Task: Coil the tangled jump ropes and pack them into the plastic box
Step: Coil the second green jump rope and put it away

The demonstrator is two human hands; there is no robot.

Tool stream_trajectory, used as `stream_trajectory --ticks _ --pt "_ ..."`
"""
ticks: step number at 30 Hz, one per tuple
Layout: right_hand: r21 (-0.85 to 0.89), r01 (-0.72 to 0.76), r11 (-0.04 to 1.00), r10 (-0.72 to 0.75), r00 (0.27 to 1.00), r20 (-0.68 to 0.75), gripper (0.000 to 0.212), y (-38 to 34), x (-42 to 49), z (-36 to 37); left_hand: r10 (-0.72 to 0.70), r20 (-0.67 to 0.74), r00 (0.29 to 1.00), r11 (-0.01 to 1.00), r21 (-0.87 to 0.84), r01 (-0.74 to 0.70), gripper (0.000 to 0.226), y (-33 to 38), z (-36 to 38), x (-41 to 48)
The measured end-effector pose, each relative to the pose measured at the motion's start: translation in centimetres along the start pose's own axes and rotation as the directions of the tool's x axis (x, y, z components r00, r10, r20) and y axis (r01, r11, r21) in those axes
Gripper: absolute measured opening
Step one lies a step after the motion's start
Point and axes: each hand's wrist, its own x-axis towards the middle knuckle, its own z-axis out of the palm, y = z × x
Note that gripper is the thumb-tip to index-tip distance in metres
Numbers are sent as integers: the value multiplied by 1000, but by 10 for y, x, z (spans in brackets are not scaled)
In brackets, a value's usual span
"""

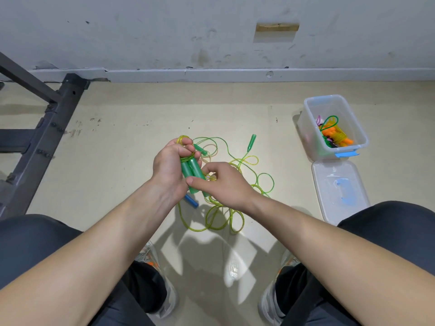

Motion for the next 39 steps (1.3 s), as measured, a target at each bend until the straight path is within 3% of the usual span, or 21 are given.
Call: stream_trajectory --ticks 4,6,12,22,28,30,33,37,39 --pt "21 -76 997 68 968 240 51 -3 8 -12 -45 76 996 999 17 43 29 -2 0 -3" --pt "77 -99 992 73 956 286 52 -3 8 -12 -56 123 991 998 9 55 29 -1 0 -4" --pt "-64 -20 998 28 993 118 47 1 11 -21 -98 176 979 995 7 98 33 -2 -5 -5" --pt "35 -59 998 60 998 -11 60 2 6 -25 -105 366 925 993 -13 118 22 -10 -6 -3" --pt "259 -65 964 19 985 173 40 3 9 -41 -99 446 889 993 -14 118 24 9 -7 2" --pt "320 -87 943 30 983 179 37 8 14 -50 -138 488 862 990 52 129 25 13 -7 0" --pt "245 -49 968 17 991 133 15 13 19 -63 -145 500 854 982 176 63 27 16 -6 -3" --pt "145 -17 989 11 999 38 13 17 24 -68 -195 502 842 941 339 16 27 13 -3 -4" --pt "190 -45 981 48 999 -10 10 16 26 -63 -236 493 837 911 412 14 22 8 -4 -4"
